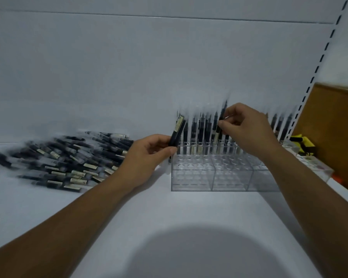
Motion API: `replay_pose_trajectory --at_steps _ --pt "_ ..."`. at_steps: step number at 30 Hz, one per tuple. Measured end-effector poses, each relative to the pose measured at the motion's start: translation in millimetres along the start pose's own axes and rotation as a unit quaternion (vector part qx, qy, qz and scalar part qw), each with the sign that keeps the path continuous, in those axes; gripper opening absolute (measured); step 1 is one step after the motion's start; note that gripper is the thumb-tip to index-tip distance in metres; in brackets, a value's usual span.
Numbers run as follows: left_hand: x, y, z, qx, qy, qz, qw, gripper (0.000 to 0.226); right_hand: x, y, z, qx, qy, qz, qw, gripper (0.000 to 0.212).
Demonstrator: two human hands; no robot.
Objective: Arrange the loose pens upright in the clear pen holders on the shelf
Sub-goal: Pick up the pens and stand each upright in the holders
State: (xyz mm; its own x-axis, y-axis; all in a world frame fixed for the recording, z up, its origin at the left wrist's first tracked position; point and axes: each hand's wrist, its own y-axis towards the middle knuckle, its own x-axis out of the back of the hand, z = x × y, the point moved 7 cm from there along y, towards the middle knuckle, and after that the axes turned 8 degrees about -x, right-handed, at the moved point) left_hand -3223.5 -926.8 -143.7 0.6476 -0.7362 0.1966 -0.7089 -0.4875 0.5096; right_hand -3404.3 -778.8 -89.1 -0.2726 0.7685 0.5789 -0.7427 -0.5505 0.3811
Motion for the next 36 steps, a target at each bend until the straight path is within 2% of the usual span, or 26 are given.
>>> replay_pose_trajectory --at_steps 6,11,15,19,21,23,26,32,36 --pt "9 -1 0 0.013 -0.067 -0.061 0.996 0.018 -16 -1 -3 0.004 -0.126 0.046 0.991 0.013" --pt "10 -3 -7 0.011 -0.091 -0.087 0.992 0.018 -14 0 -5 0.002 -0.121 0.040 0.992 0.017" --pt "18 0 -14 -0.006 -0.047 -0.094 0.994 0.017 -7 -6 -5 0.004 -0.116 0.036 0.993 0.020" --pt "29 11 -33 -0.029 -0.057 -0.136 0.989 0.016 20 -21 2 0.025 -0.014 -0.036 0.999 0.015" --pt "29 20 -46 -0.034 -0.079 -0.158 0.984 0.015 19 -29 12 0.055 0.040 -0.013 0.998 0.013" --pt "18 29 -56 -0.034 -0.120 -0.159 0.979 0.013 9 -36 24 0.078 0.059 0.045 0.994 0.012" --pt "-15 35 -65 -0.023 -0.171 -0.141 0.975 0.012 -5 -44 33 0.096 0.076 0.108 0.987 0.028" --pt "-60 26 -58 0.003 -0.243 -0.127 0.962 0.020 -8 -40 26 0.086 0.132 0.109 0.981 0.004" --pt "-57 23 -56 -0.007 -0.260 -0.137 0.956 0.024 1 -36 24 0.083 0.169 0.113 0.975 0.008"
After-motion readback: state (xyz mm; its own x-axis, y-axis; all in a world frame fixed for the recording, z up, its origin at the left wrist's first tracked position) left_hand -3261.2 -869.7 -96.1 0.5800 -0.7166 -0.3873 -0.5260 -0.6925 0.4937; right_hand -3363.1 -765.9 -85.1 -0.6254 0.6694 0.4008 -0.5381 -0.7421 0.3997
